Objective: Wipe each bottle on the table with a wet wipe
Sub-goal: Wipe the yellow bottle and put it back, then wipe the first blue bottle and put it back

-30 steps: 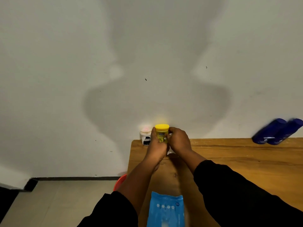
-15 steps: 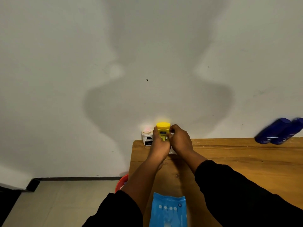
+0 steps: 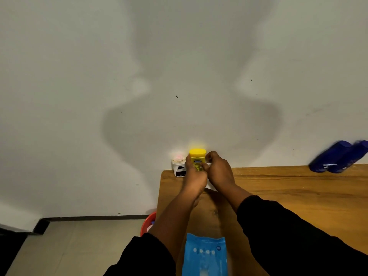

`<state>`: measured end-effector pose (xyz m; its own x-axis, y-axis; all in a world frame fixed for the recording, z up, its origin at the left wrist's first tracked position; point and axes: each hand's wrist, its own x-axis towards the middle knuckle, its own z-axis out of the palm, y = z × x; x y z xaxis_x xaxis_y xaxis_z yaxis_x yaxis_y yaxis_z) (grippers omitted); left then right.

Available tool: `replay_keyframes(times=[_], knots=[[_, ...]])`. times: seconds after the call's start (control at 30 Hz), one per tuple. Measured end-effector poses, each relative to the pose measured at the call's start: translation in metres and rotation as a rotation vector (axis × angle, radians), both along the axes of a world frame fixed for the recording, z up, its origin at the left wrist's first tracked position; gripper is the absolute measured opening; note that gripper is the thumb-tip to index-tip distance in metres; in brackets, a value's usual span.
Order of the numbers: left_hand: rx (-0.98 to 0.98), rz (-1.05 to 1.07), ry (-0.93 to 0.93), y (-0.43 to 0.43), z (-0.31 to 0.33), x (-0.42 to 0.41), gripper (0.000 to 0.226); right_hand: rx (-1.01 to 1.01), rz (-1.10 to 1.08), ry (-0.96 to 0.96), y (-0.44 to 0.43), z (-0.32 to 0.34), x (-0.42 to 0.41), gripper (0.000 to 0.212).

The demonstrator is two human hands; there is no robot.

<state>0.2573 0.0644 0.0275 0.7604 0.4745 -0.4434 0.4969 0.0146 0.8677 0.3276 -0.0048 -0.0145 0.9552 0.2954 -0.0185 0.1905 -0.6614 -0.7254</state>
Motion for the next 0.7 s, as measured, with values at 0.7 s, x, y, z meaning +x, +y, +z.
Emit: replay_keyframes(times=[0.7], knots=[[-0.369,0.079,0.243,-0.14,0.016,0.013,0.021,0.633,-0.337,0.45,-0.166,0.026,-0.016,0.024]])
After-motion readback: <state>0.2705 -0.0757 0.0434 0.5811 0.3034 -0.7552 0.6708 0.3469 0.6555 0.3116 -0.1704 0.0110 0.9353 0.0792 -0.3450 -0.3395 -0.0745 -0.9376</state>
